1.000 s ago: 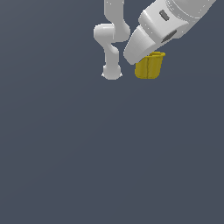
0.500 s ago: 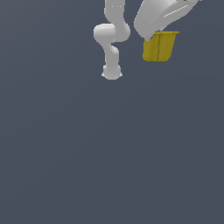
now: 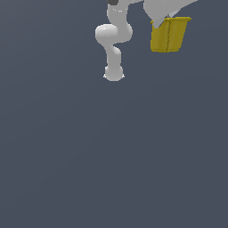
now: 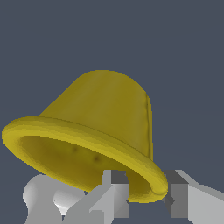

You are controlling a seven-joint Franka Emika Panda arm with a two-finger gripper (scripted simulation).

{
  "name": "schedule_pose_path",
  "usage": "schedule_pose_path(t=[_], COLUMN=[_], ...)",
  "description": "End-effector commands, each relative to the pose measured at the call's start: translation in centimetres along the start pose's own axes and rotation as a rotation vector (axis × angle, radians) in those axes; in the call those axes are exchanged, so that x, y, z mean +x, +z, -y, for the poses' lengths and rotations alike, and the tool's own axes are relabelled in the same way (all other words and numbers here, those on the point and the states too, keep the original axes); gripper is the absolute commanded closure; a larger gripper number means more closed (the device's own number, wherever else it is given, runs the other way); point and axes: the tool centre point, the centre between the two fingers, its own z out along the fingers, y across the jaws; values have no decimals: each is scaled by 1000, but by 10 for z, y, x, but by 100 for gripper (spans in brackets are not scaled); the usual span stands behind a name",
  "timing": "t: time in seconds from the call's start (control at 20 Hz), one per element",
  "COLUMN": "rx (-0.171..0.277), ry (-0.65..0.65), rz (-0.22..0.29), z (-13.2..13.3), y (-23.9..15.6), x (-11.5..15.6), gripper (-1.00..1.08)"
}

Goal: Pick up the object and move it to a goal position.

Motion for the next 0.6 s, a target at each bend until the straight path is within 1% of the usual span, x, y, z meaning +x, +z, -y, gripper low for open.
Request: schedule_pose_path(t=[0.0, 0.55], rx=[-1, -1], ry=[1, 1], rz=[-2, -1], z=[1, 3], y=[-4, -9], x=[-2, -4], gripper=[108, 108])
